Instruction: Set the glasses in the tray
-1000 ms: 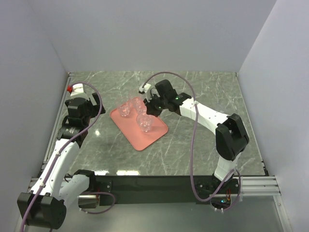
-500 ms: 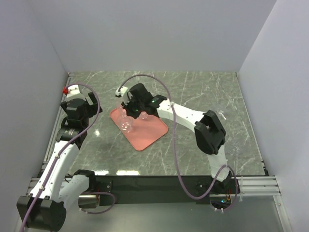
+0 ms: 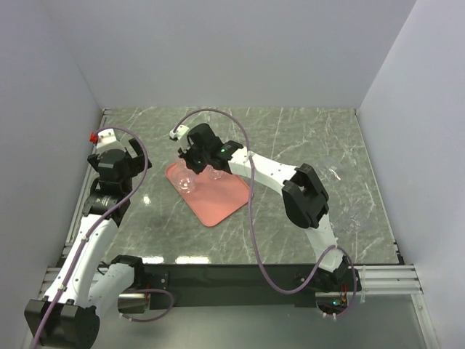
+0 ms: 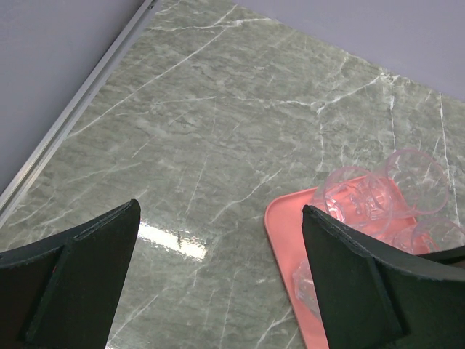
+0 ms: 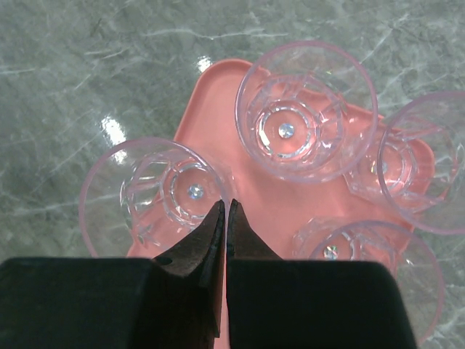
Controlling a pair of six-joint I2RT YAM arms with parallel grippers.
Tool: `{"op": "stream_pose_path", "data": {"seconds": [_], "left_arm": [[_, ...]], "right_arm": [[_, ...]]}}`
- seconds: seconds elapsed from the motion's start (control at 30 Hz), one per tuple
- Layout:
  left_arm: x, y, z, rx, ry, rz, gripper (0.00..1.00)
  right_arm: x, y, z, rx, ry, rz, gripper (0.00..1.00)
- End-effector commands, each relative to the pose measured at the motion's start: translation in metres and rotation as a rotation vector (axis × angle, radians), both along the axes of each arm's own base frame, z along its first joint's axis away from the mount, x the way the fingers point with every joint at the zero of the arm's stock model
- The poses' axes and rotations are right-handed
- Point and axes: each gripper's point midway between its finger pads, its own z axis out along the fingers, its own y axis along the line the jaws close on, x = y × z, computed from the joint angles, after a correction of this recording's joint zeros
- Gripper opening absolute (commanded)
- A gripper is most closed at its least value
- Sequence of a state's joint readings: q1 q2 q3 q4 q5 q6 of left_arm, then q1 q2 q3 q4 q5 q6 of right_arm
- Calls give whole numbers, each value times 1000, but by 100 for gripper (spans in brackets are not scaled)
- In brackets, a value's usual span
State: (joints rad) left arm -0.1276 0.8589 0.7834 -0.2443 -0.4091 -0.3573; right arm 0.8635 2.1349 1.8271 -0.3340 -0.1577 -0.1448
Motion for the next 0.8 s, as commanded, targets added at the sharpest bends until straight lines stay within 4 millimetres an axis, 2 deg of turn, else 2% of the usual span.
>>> {"op": "stream_pose_path", "data": {"seconds": [0.0,0.17,0.27,0.5,0.6,0.77], "left_arm": [[2,2,12,-9,-54,11,99],[2,1,13,-9,-56,4,99],[1,1,14,-10,-60,1,99],[2,0,14,-11,-59,-3,99],[2,0,13,-10,-58,-3,99],[2,-1,13,-11,-58,-11,99]], "right_arm": [[14,15,26,68,-46,-19,0],[13,17,16,51,-35,-12,0],[13,15,14,41,-38,-16,5],[15,13,14,34,-45,-24,32],[14,12,20,35,-52,-18,40],[9,2,53,51,-106,12,44]]}}
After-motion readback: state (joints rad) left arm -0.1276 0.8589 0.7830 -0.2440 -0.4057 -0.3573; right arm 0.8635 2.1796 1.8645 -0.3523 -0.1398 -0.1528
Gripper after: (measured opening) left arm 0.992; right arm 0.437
